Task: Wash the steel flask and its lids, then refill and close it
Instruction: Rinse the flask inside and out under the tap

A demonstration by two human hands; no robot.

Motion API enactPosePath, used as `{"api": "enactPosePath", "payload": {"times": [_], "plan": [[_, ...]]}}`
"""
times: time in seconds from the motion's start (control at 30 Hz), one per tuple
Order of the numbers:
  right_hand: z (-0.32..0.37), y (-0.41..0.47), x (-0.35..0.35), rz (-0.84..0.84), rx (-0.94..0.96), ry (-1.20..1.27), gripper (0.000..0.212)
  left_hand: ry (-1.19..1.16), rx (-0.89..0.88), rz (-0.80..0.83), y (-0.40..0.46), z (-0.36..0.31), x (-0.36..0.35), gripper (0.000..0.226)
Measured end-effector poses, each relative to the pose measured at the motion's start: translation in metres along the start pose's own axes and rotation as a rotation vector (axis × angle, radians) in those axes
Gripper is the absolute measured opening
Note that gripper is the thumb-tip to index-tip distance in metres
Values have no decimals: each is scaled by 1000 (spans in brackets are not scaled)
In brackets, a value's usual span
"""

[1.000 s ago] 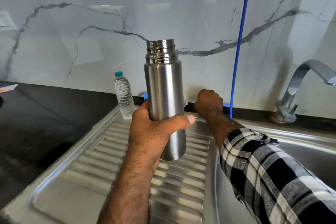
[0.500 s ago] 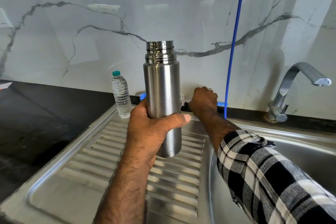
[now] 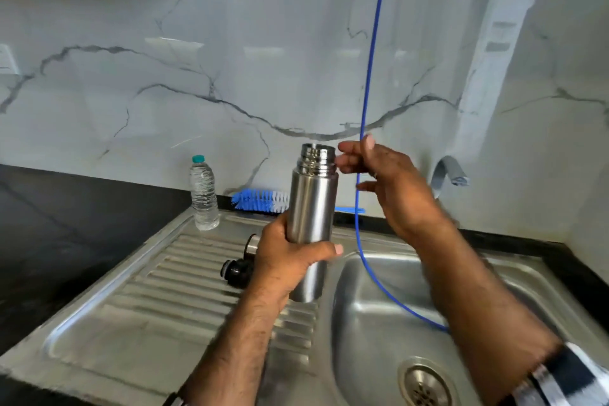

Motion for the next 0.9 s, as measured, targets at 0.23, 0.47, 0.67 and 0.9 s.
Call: {"api": "enactPosePath", "payload": {"times": [0.23,0.47,0.67,0.9], "plan": [[-3,-78,45,81,-125,-172,50,29,-70,192,-46,-9,-83,52],[-43,-120,123,-249,-168,23,51,257,-105,643,-58,10,-163,83],[-101,-143,182,-402,-293,-339,43,358,-20,413,-11,65,-155,59],[-157,-150,175,-102,-581,-1018,63,323,-17,219,18,83,-156,38]]}}
Point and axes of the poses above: each hand's wrist, its own y-axis towards the middle knuckle, its own x-axis out of the back of the hand, z = x × y, the point moved 8 cm from there along y, towards the middle knuckle, and after that the axes turned 2 degrees about x, right-handed, at the moved point
